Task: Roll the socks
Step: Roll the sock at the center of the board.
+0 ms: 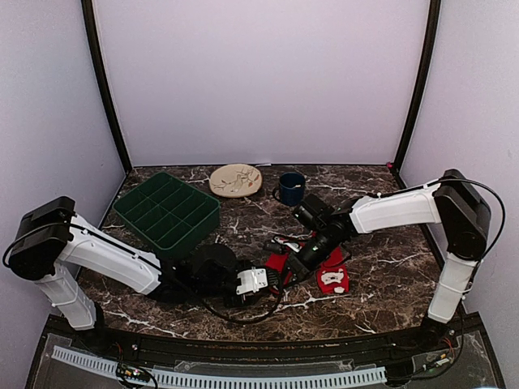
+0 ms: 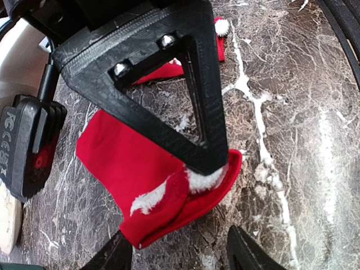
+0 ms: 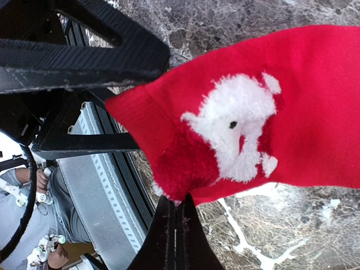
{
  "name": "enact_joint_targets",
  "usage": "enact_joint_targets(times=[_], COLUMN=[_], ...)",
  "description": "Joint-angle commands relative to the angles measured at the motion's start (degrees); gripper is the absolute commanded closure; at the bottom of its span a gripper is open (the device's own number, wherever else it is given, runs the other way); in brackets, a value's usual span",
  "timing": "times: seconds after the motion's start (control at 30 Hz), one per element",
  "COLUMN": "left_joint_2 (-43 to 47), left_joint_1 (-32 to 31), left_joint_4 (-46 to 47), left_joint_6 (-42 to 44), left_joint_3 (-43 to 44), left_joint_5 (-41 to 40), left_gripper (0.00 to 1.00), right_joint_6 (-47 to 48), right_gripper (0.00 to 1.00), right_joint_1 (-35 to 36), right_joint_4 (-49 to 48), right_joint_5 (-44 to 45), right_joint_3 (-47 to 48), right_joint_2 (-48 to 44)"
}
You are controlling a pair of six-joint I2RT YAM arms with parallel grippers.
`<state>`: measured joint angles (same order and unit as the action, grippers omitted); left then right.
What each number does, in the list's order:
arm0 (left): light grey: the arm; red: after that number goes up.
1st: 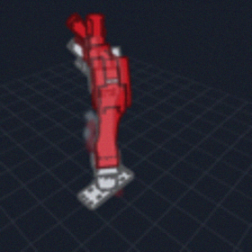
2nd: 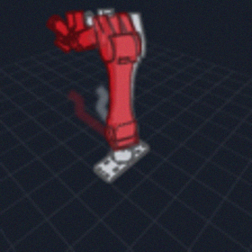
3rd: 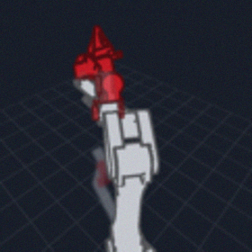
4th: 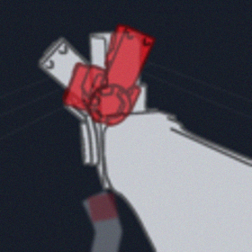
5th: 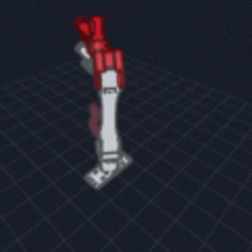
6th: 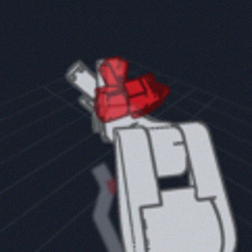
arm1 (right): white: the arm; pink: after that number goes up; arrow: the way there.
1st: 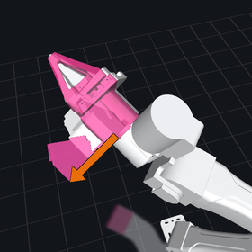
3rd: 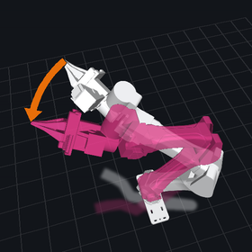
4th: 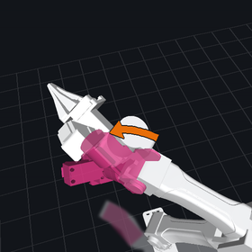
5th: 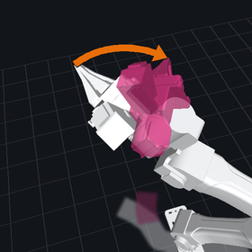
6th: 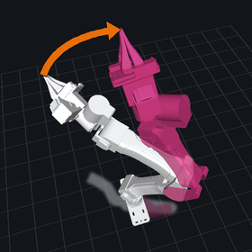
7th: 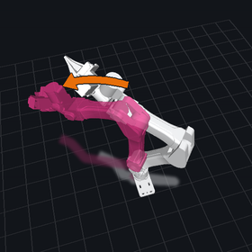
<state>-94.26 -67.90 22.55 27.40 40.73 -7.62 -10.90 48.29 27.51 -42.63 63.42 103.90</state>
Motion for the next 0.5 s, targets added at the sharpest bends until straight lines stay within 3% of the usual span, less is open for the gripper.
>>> enact_joint_targets(times=[0.0,0.27,0.47], left_joint_2=[2.4,2.9,3.5], left_joint_1=[-0.7,-0.7,-0.7], left_joint_4=[-1.9,-2.9,-1.1], left_joint_6=[0.3,-1.1,-0.3], left_joint_3=[-1.2,-2.0,-2.8], left_joint_5=[-2.1,-7.7,-6.5], left_gripper=[0.40,0.40,0.40], right_joint_6=[1.1,1.1,1.3], right_gripper=[1.00,1.00,1.00], right_joint_1=[-1.0,-0.9,-1.0], right_joint_4=[0.8,1.5,2.2], right_joint_5=[-0.8,-0.8,-0.7], right_joint_3=[-0.2,0.0,0.3], right_joint_2=[-0.5,0.1,0.6])
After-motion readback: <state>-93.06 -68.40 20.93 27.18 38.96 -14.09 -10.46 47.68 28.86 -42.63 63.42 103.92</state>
